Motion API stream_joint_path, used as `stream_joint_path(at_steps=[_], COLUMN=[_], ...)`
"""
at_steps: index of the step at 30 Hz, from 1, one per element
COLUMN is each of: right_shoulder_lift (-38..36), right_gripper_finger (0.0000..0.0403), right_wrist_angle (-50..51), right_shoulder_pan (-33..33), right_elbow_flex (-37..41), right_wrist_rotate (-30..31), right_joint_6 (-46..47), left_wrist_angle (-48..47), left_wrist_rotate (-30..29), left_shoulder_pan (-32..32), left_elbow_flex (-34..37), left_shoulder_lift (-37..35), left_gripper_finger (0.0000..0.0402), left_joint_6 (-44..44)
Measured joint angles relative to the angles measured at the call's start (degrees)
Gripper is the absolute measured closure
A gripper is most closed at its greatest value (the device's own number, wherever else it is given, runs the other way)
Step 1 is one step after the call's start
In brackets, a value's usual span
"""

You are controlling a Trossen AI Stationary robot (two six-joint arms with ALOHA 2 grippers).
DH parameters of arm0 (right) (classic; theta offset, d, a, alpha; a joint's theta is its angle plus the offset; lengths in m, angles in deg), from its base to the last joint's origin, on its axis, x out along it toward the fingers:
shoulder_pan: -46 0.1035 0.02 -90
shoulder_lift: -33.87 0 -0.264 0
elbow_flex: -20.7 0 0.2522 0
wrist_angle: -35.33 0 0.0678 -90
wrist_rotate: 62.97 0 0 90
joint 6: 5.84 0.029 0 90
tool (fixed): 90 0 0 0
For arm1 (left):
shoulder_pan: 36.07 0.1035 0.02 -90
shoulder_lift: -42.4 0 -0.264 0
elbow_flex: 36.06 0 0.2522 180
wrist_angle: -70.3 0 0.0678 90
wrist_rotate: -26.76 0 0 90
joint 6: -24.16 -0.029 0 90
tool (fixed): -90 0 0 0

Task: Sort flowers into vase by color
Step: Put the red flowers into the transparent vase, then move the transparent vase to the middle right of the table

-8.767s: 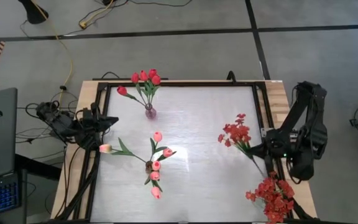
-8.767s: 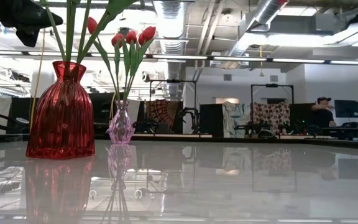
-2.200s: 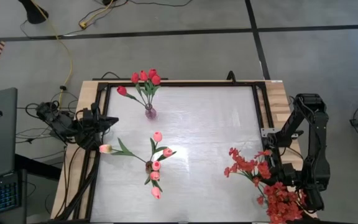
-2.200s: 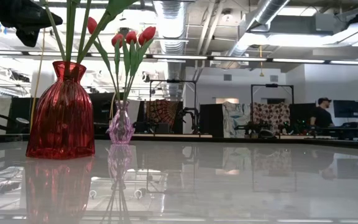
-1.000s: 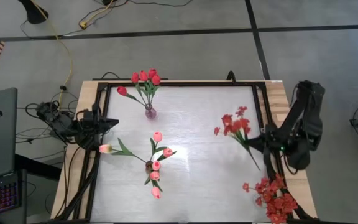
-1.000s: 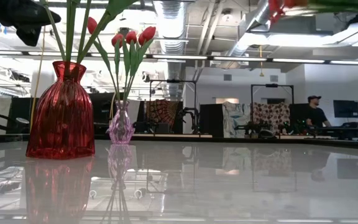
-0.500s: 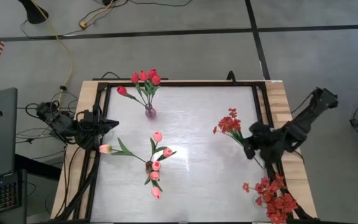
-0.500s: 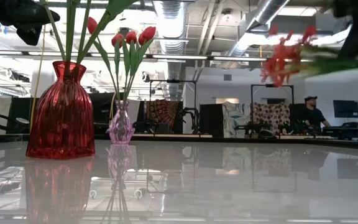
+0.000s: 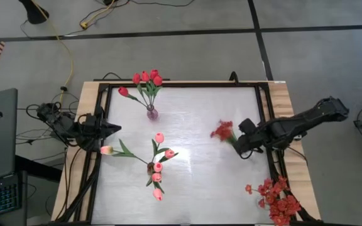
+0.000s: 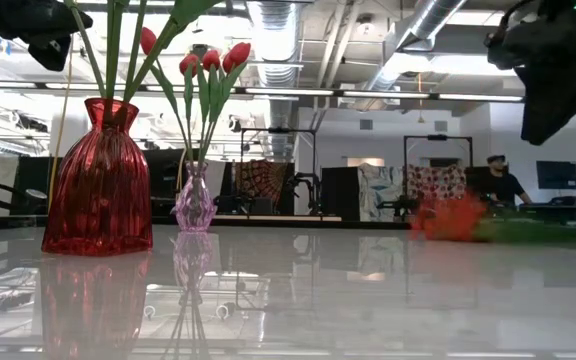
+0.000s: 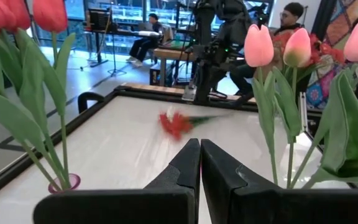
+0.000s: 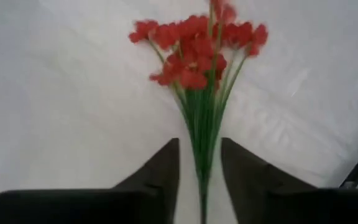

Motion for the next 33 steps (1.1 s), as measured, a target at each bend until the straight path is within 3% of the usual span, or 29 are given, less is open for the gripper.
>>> stream_joint_path(at_steps=[7, 12, 14, 19, 24, 29, 33], right_shoulder_lift=[0.13, 0.81, 1.61, 4.1, 6.61, 9.25, 10.96], right_gripper_finger=[0.016, 0.0144, 0.0147, 0.0185, 0.027, 0.0351, 0.0369], right_wrist_angle=[0.52, -0.26, 0.89, 8.49, 8.15, 4.3, -4.39], right_shoulder_pan=[-3.28, -3.99, -2.76, 3.46, 10.35, 15.06, 17.09], right_elbow_flex=[-4.32, -6.47, -6.47, -6.45, -6.45, -6.45, -6.45], right_wrist_rotate=[-11.07, -25.82, -28.87, -34.86, -42.79, -45.27, -45.63], right_joint_6=[-3.88, 0.71, 3.91, 14.69, 26.15, 32.16, 33.22], left_wrist_angle=[0.02, 0.11, 0.52, 0.64, 0.69, 0.88, 0.88], left_wrist_rotate=[0.0, 1.74, 3.61, 5.62, 7.49, 8.87, 10.39], left_shoulder_pan=[0.0, 0.0, 0.0, 0.0, 0.0, 0.0, 0.0], left_elbow_flex=[0.02, 0.04, 0.04, 0.04, 0.04, 0.04, 0.04], left_shoulder_lift=[0.0, 0.0, 0.0, 0.0, 0.0, 0.0, 0.0], left_gripper_finger=[0.0401, 0.0401, 0.0401, 0.0401, 0.0402, 0.0401, 0.0401], left_joint_6=[-0.04, -0.75, -1.55, -1.77, -2.33, -2.86, -3.04])
